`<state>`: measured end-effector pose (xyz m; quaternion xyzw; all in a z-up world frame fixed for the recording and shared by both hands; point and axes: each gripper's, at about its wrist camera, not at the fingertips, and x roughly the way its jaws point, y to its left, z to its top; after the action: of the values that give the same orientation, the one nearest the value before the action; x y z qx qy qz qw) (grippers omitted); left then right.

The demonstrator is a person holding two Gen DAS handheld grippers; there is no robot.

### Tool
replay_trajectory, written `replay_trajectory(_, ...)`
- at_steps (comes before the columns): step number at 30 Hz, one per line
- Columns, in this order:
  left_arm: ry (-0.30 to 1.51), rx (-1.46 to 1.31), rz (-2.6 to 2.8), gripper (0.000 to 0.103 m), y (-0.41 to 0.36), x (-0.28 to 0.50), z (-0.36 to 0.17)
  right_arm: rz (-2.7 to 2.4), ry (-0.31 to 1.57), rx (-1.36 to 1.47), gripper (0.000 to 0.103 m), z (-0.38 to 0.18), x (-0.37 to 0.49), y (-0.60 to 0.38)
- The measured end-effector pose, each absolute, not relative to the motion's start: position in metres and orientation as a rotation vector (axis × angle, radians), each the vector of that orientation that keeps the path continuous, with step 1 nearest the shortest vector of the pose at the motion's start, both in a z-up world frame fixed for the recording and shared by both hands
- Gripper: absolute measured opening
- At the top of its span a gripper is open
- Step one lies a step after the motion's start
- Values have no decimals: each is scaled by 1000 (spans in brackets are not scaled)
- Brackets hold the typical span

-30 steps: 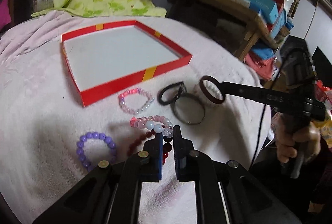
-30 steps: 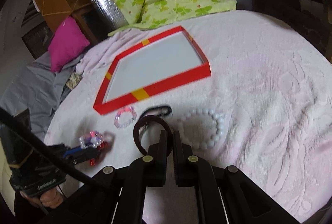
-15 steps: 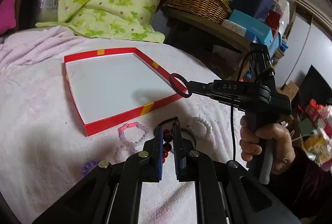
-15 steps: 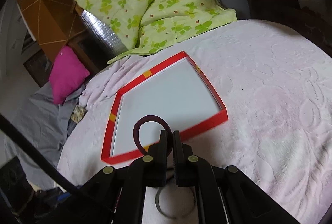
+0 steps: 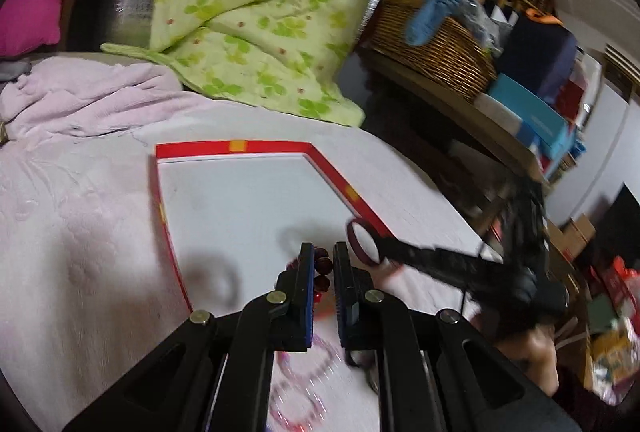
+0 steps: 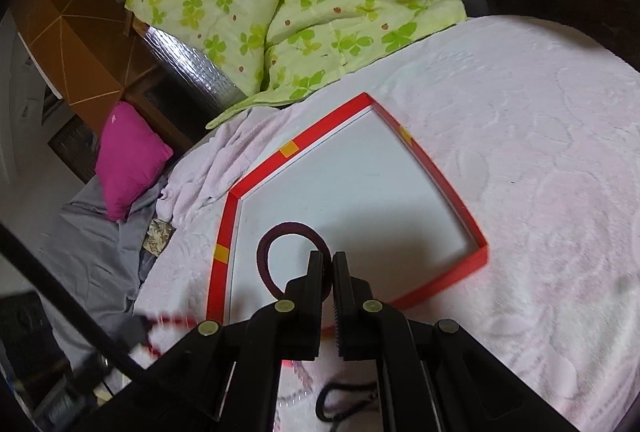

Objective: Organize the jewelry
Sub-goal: 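Carry both bracelets into the red tray and open both tools to release them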

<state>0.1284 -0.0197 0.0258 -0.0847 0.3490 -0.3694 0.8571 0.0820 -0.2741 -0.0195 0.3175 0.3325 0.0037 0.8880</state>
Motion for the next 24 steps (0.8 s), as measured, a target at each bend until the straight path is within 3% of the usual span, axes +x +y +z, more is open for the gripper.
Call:
replay_trajectory(10, 821, -122, -605, 10, -40, 164, -7, -28, 750, 650, 8, -35, 110, -273)
replay_trajectory(13, 833, -89, -581, 15, -38, 161, -9, -42, 745, 679, 16, -35, 106, -286)
replay_trajectory(15, 819, -64, -549, 37, -32, 156, -6, -57, 709, 709, 16, -31, 98, -298)
replay_trajectory(17, 789, -55, -513, 49, -22, 151, -2, -73, 675, 731, 16, -26, 88, -311)
replay_trajectory(20, 787, -51, -451, 56, -10, 149, 0, -114, 666, 748, 33, -25, 78, -326)
replay_trajectory(22, 805, -35, -395, 58, -2, 149, -5, -156, 667, 775, 58, -29, 73, -337)
replay_trajectory(24, 844, -9, -355, 58, 3, 151, -13, -190, 665, 799, 58, -35, 70, -346)
